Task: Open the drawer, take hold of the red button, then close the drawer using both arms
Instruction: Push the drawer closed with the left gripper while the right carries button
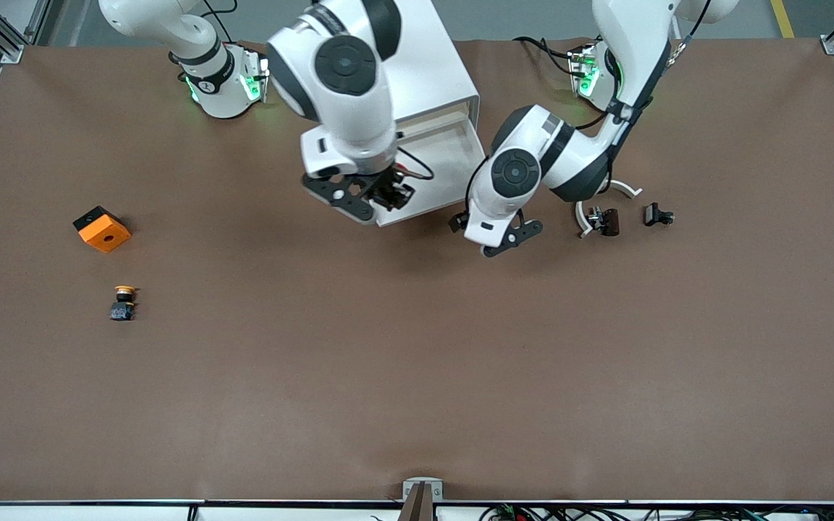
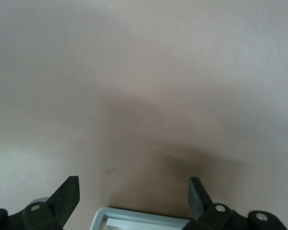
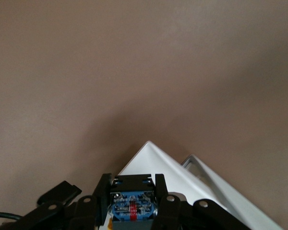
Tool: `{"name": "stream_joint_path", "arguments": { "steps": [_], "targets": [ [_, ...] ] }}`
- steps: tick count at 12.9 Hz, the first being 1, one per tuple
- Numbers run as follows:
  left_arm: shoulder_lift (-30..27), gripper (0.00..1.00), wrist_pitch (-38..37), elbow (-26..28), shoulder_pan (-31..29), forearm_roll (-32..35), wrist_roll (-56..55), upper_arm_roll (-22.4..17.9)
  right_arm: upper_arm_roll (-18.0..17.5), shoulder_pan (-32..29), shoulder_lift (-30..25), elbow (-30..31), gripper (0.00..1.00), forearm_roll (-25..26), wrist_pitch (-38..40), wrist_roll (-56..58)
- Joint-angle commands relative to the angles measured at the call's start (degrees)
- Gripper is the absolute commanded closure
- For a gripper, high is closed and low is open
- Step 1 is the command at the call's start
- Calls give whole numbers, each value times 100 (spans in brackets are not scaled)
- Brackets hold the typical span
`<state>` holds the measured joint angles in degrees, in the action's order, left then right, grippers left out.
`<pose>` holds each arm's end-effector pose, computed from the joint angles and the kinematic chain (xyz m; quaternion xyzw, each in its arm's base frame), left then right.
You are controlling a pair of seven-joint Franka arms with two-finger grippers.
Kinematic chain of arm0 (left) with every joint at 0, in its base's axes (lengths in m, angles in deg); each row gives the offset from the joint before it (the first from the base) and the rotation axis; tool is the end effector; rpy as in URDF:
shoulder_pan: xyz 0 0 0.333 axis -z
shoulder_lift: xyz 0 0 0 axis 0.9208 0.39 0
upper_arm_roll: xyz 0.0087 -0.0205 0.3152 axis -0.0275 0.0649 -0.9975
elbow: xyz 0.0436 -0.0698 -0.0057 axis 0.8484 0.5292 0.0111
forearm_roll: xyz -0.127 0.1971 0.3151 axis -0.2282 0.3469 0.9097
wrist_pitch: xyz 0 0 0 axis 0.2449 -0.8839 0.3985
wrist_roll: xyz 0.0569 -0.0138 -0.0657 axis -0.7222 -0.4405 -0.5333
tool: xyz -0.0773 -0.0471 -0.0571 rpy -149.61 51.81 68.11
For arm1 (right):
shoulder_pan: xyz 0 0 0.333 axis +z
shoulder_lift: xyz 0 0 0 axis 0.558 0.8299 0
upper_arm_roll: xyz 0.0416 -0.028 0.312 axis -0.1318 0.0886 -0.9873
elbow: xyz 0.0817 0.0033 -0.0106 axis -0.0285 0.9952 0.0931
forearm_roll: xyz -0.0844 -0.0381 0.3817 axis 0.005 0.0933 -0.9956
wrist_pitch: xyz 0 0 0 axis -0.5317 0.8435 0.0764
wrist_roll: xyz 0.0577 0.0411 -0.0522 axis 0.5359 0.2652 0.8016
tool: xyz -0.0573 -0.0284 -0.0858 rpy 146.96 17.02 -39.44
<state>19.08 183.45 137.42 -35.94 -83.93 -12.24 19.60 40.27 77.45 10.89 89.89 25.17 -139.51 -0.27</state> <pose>0.4534 -0.4060 0.2791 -0.9658 -0.2238 0.1307 0.0087 0.5037 0.4303 0.4927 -0.9655 0.2579 0.0369 0.0046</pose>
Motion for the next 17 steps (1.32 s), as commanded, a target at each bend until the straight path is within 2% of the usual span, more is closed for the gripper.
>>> {"name": "stream_joint_path", "arguments": {
  "steps": [1, 4, 8, 12, 14, 17],
  "targets": [
    [210, 0, 48, -220, 255, -84, -115, 40, -94, -747, -279, -108, 100, -233, 367, 1278],
    [201, 0, 22, -211, 343, -241, -203, 259, -85, -1485, -350, -108, 100, -181, 658, 2967],
    [219, 0, 21, -194, 361, -418, -641, 751, -76, -2347, -289, 32, 100, 20, 596, 4120],
    [298, 0, 21, -211, 536, -453, -1010, 955, -76, -3366, -271, 699, 100, 135, -87, 5701],
    [324, 0, 30, -255, 616, -794, -1117, 955, -67, -3579, -210, 1025, 100, 188, -527, 5951],
    [333, 0, 30, -273, 651, -1015, -1143, 955, -76, -3764, 167, 1254, 100, 565, -1151, 5995]
  ]
}}
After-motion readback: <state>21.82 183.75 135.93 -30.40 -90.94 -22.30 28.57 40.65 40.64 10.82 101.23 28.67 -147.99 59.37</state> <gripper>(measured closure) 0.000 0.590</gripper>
